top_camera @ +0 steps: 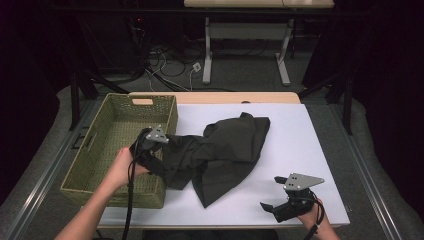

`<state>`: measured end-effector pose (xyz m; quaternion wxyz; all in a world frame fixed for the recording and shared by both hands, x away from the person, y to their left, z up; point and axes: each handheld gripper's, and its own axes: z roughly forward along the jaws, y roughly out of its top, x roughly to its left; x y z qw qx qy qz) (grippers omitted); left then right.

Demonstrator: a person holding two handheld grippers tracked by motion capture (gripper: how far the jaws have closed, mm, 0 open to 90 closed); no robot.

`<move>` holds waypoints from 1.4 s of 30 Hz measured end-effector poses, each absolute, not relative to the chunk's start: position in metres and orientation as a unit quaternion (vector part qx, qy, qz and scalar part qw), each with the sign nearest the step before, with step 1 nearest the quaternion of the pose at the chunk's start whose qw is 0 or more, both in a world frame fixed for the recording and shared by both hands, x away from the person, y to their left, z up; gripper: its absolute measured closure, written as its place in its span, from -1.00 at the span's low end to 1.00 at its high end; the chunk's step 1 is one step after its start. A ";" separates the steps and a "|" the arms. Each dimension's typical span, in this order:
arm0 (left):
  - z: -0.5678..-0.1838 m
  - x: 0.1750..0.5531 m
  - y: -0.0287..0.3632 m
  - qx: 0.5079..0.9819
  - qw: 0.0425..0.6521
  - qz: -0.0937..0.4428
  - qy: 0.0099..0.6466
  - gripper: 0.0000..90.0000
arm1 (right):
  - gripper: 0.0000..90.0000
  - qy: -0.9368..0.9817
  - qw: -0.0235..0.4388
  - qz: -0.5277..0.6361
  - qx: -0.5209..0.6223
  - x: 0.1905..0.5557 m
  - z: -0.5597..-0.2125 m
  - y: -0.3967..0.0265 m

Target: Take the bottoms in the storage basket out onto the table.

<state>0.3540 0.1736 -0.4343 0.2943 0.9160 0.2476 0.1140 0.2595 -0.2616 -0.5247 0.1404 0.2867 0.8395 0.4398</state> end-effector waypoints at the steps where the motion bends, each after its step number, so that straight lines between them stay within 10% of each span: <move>1: -0.435 0.352 0.175 0.914 0.298 0.114 0.252 -1.00 | -0.97 0.839 0.141 0.440 0.287 0.260 -0.525 -0.262; 42: -0.456 0.284 0.257 0.850 0.359 0.163 0.351 -1.00 | -0.96 0.843 0.136 0.433 0.288 0.259 -0.525 -0.259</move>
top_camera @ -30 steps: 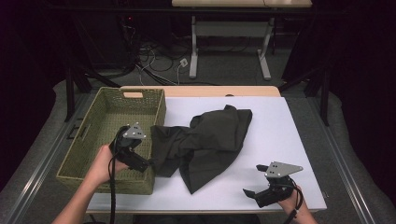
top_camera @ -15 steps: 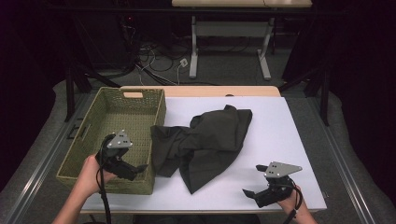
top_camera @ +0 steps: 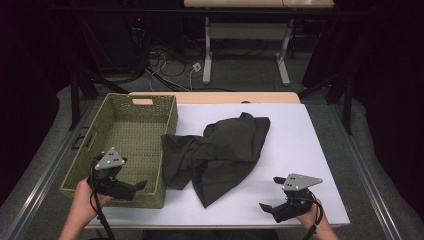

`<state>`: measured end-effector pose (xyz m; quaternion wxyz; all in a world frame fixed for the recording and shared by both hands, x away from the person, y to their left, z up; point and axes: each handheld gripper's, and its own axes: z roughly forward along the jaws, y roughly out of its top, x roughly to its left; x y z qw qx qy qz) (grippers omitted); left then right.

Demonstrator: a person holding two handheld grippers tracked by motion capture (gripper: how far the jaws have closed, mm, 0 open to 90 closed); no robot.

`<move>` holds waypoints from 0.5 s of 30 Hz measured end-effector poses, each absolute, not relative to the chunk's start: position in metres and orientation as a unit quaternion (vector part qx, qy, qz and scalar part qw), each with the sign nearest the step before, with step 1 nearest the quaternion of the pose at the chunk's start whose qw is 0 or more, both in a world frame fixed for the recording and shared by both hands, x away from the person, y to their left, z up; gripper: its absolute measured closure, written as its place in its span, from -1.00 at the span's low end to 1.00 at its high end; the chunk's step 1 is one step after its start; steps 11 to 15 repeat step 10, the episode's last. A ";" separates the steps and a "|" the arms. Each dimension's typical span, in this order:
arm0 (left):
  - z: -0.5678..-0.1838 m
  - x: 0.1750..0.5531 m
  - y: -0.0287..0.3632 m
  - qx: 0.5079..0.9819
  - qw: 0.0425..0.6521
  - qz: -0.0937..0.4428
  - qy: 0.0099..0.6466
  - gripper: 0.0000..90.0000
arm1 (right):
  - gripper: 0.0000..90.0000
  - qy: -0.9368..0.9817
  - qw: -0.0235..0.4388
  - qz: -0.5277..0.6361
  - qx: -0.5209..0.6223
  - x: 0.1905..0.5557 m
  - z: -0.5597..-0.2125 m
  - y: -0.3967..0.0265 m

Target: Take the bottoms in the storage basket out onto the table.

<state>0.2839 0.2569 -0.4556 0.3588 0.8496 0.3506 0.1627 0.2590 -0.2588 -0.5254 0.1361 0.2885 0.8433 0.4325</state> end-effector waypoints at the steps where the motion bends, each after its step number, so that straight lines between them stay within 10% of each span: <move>1: -0.457 0.283 0.259 0.848 0.361 0.160 0.354 -1.00 | -0.96 0.844 0.136 0.432 0.289 0.259 -0.525 -0.259; 15: -0.465 0.276 0.274 0.827 0.394 0.152 0.370 -0.99 | -0.97 0.845 0.136 0.431 0.288 0.259 -0.525 -0.259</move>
